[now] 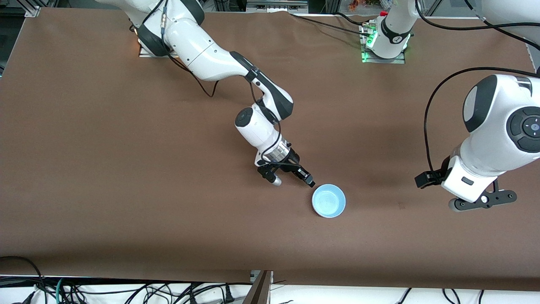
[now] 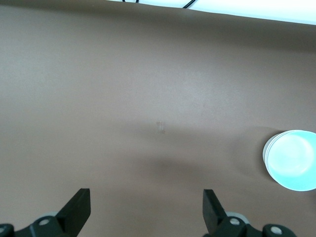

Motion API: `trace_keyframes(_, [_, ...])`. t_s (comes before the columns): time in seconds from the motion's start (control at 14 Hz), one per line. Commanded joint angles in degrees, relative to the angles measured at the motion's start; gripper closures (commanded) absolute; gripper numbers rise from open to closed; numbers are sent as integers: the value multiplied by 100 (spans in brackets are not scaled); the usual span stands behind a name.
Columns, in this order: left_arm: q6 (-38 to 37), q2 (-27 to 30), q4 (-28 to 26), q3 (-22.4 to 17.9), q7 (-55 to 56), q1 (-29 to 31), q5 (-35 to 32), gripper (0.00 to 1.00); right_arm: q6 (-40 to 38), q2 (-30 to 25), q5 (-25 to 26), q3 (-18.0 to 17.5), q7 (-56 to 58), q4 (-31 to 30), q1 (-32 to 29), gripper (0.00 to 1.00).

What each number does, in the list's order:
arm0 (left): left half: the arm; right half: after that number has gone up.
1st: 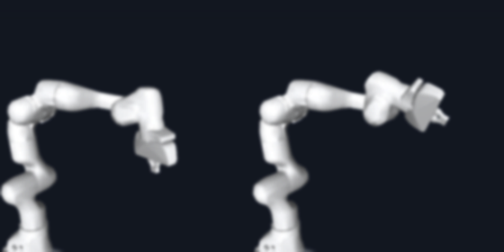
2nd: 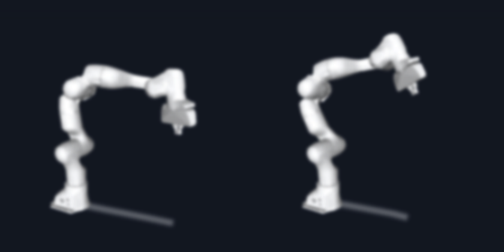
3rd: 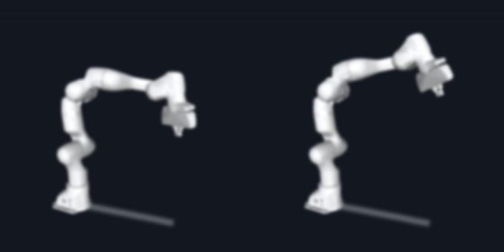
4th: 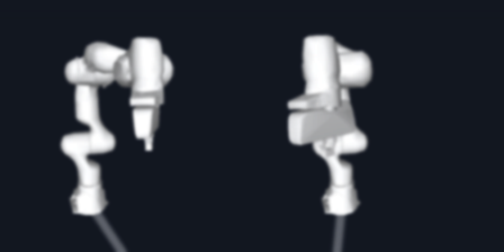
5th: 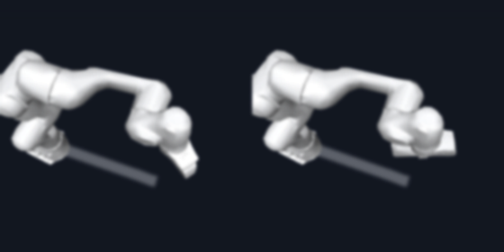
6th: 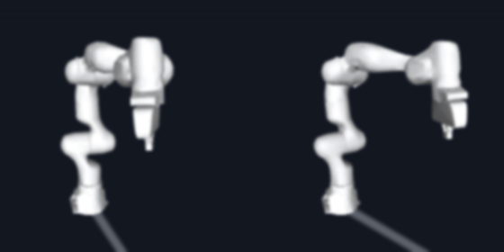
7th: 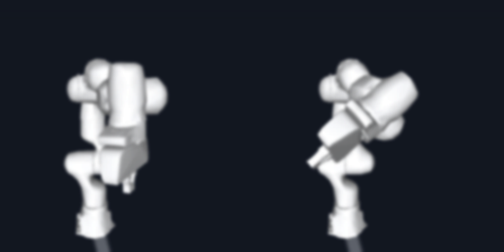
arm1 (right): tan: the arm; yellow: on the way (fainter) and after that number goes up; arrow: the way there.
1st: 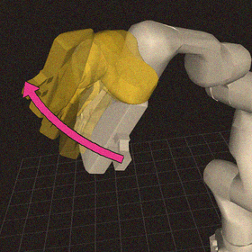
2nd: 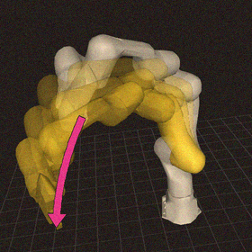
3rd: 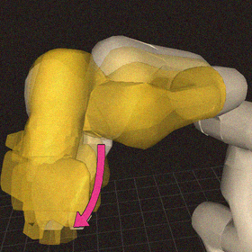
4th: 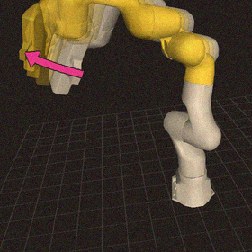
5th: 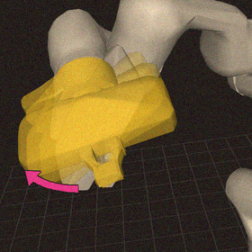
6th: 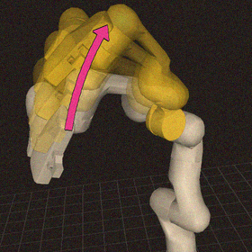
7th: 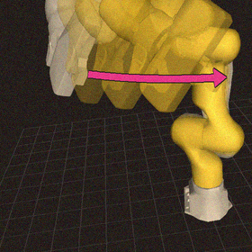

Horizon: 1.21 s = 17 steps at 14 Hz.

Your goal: Stack pink and blue bowls on white bowl

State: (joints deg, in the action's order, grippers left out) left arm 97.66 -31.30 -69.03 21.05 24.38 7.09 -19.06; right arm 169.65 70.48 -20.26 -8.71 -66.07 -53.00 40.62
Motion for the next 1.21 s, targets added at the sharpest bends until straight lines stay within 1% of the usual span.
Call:
trace_keyframes(0.0, [-28, 133, -155, -13, -153, 29, 131, 0, -54, 46, -57, -8, 41, 308, -19, 76])
trace_keyframes(0.07, [-28, 133, -155, -30, -161, 55, 131, 0, -307, -103, -57, 27, 50, 308, -28, 68])
trace_keyframes(0.14, [-19, 133, -155, -31, -179, 142, 139, 0, -762, -278, -31, 79, 85, 308, -80, 60])
trace_keyframes(0.21, [-19, 133, -146, -22, -249, 178, 140, 0, -1341, -489, 39, 158, 146, 308, -246, 47])
trace_keyframes(0.36, [-19, 133, -146, -22, -302, 187, 140, 0, -2466, -1007, 284, 177, 461, 264, -554, 13])
trace_keyframes(0.43, [-19, 133, -146, -22, -302, 187, 140, 0, -2837, -1149, 460, 177, 768, 203, -712, 0])
trace_keyframes(0.5, [-19, 133, -146, -22, -302, 187, 148, 0, -3206, -1542, 627, 238, 1258, -163, -765, 0])
trace_keyframes(0.57, [-19, 133, -138, -22, -302, 187, 148, 0, -3445, -1998, 637, 543, 1776, -767, -792, 0])
trace_keyframes(0.71, [-19, 133, -102, -22, -293, 222, 157, 0, -3552, -3113, 576, 931, 2316, -2224, -827, 0])
trace_keyframes(0.79, [-19, 133, -102, -22, -285, 222, 235, 0, -3762, -3667, 584, 1002, 2526, -2850, -958, 0])
trace_keyframes(0.86, [-28, 142, -94, -30, -284, 231, 332, 0, -4146, -4168, 576, 1020, 3059, -3300, -1090, 0])
trace_keyframes(0.93, [-63, 142, -50, -31, -276, 249, 359, 0, -4707, -4574, 576, 1142, 3604, -3557, -1230, 0])
trace_keyframes(1.0, [-81, 142, -15, -22, -276, 275, 359, 0, -5348, -4900, 576, 1387, 4036, -3673, -1249, 0])
trace_keyframes(1.14, [-81, 142, -14, -22, -267, 284, 351, 0, -6404, -5428, 611, 1888, 4784, -3717, -1249, 0])
